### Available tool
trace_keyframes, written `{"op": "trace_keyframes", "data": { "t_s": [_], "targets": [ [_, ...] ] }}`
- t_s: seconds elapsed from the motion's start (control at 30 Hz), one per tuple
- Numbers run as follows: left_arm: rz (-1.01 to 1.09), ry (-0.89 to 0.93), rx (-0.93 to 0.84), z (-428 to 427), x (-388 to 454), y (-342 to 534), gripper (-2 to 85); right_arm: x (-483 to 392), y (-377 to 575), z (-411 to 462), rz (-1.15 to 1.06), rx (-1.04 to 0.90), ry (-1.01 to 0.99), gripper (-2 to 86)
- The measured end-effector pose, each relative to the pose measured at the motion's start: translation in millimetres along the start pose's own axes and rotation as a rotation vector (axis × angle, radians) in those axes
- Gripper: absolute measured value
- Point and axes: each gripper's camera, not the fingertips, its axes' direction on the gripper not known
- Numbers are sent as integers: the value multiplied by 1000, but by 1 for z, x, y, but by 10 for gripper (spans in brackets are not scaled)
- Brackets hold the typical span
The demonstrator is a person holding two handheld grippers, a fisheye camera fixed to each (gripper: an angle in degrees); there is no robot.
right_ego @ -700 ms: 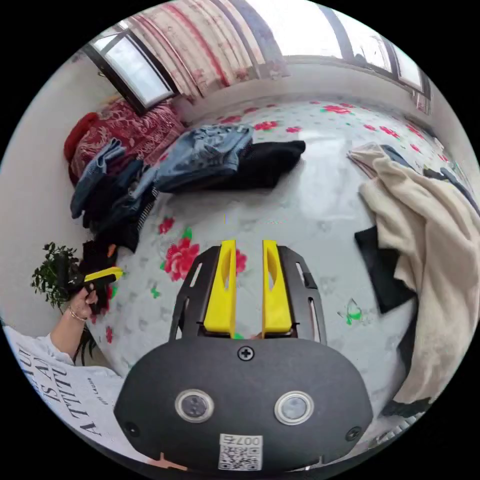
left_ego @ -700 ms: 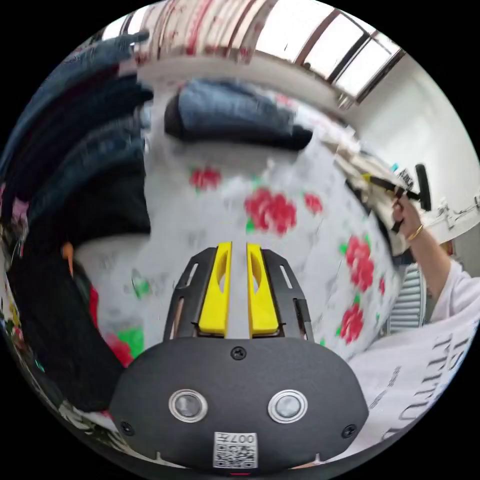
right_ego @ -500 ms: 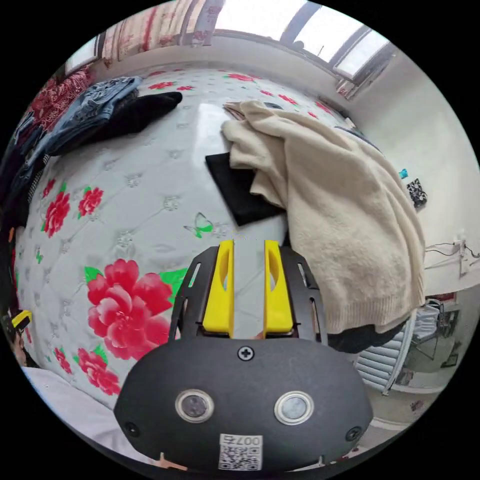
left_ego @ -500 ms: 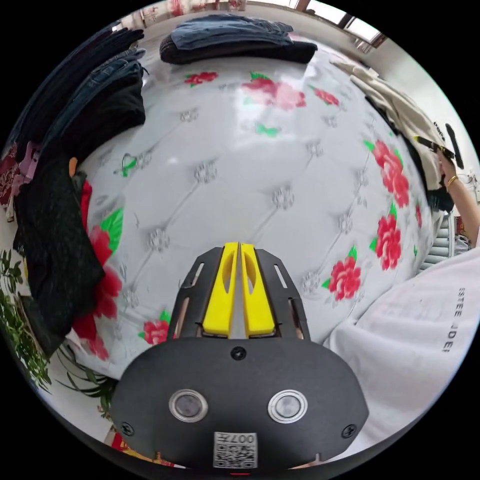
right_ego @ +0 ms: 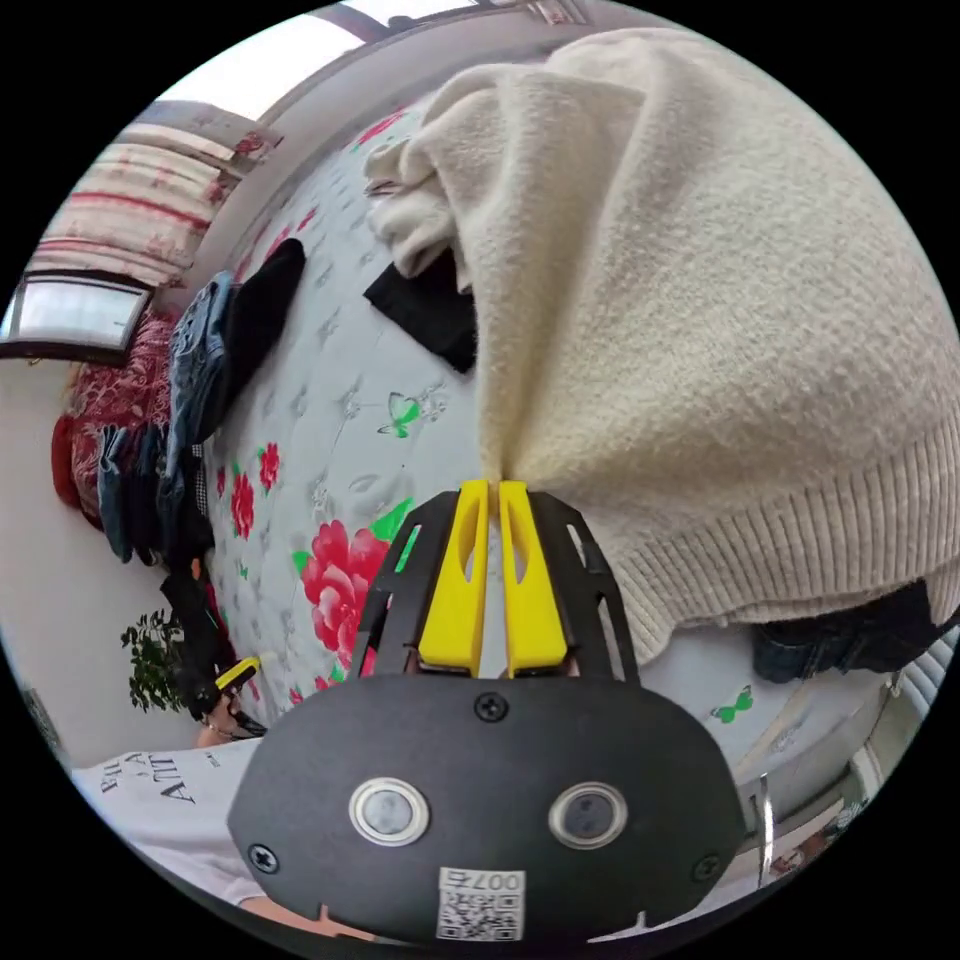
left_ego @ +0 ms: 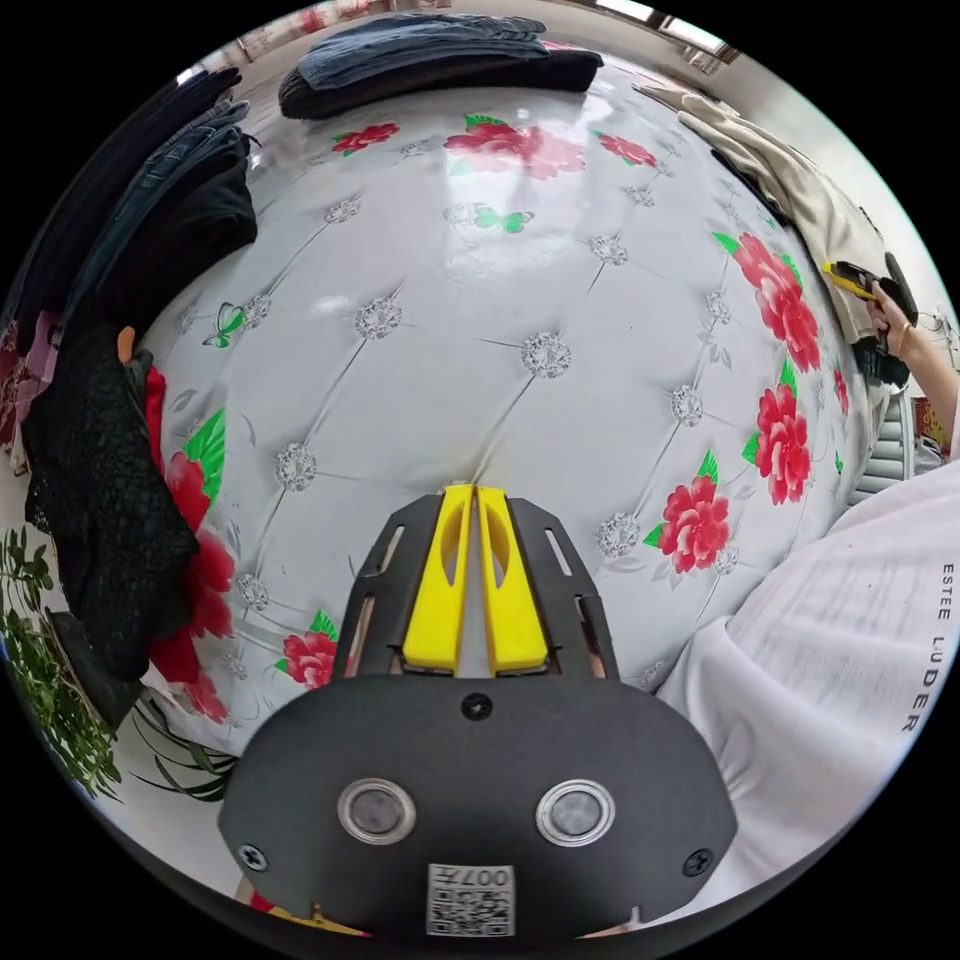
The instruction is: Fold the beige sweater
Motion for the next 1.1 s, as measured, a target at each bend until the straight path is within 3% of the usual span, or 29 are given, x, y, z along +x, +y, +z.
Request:
{"op": "trace_keyframes", "data": {
  "t_s": [0.23, 0.33, 0.4, 0.5, 0.7, 0.83, 0.9, 0.93, 1.07, 1.1],
  "targets": [
    [-222, 156, 96, -5, -47, 24, -9, -171, 86, 50, -473, -153, -284, -2],
    [-286, 294, 155, -11, -69, 36, -7, -271, 157, 83, -792, -352, -331, -3],
    [-324, 356, 227, -22, -83, 46, -1, -336, 230, 103, -1105, -620, -448, -2],
    [-311, 403, 323, -41, -102, 57, 37, -384, 307, 120, -1334, -920, -619, -1],
    [-178, 466, 326, -56, -124, 64, 84, -391, 306, 125, -1296, -821, -572, 0],
    [-76, 428, 233, -47, -112, 60, 79, -359, 248, 93, -1162, -509, -358, 0],
    [-51, 414, 139, -32, -102, 55, 62, -333, 218, 83, -1038, -322, -76, 0],
    [-48, 395, 65, -21, -94, 53, 44, -329, 217, 85, -1034, -305, -14, -1],
    [0, 367, 128, -28, -80, 61, 2, -297, 255, 165, -1052, -556, 295, -3],
    [7, 365, 139, -30, -77, 66, -1, -290, 273, 172, -1047, -518, 328, -3]
  ]
}}
